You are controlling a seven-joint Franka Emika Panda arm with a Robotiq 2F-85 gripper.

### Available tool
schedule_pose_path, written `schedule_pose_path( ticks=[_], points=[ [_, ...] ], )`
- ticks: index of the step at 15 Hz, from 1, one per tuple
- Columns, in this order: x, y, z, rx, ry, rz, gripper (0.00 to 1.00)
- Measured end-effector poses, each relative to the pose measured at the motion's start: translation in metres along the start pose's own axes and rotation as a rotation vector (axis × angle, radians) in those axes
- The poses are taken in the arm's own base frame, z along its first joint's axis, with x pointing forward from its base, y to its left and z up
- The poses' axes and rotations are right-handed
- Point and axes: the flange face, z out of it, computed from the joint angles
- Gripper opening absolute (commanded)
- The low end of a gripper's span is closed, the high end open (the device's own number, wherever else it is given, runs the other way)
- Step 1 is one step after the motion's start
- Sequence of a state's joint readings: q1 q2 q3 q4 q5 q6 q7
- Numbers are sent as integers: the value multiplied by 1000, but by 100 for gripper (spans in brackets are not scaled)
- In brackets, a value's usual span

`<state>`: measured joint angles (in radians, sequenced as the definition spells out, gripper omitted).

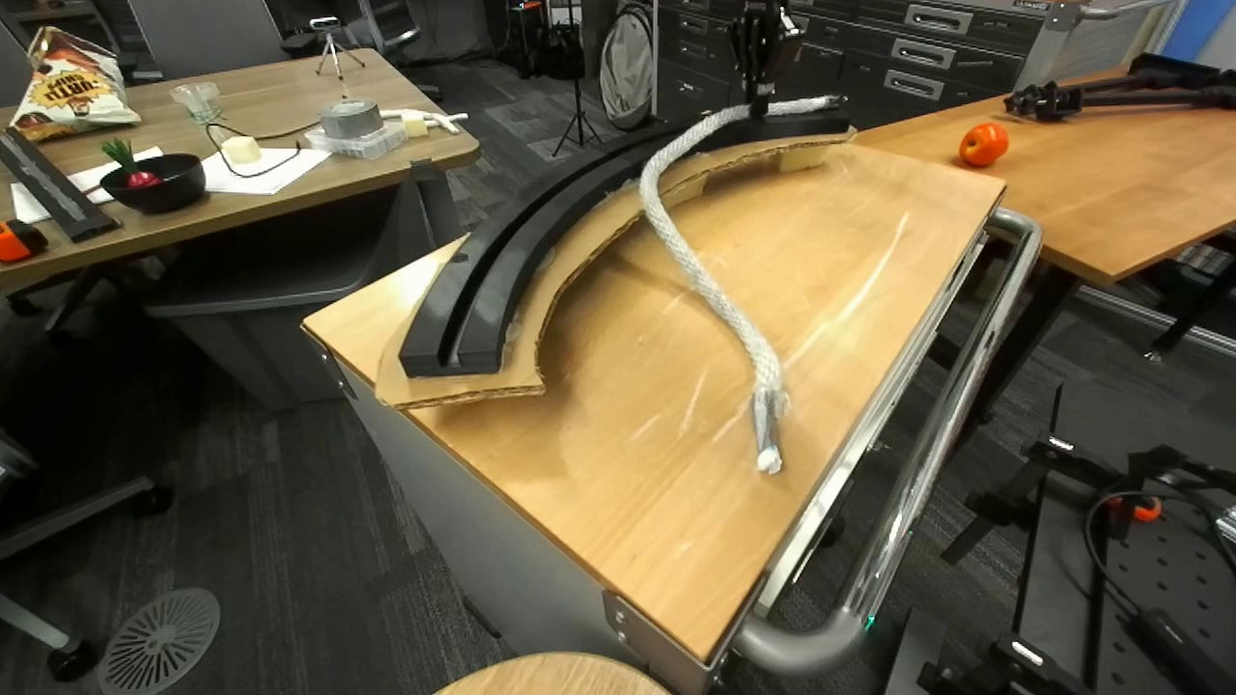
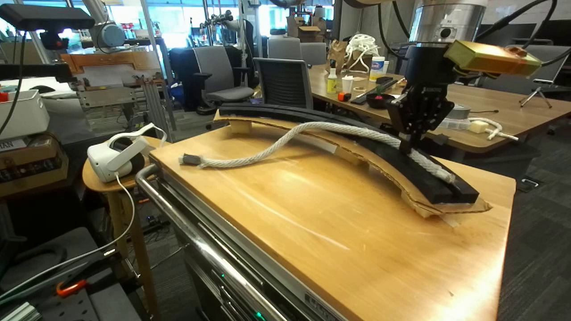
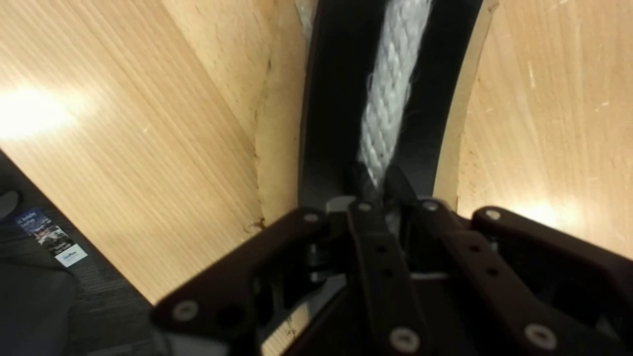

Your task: Put the rope on the table

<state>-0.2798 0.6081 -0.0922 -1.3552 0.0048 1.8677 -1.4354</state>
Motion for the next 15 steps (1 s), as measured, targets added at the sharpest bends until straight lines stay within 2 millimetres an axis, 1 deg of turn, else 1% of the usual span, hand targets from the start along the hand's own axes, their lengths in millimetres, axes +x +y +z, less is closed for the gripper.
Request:
schedule_pose_path(
  ticks=[3,6,8,10,12,13,15],
  points=[
    [-3,-1,-6,-6,2,35,3],
    [-13,-8,-23,-12,2,84,3],
    [-25,-19,-38,-15,-5,122,3],
    [-39,-37,-49,3,-20,158,3],
    [-49,-59,-46,64,-37,187,3],
    [-52,-70,-39,114,-45,194,3],
    [-55,-87,-18,205,-61,211,3]
  ],
)
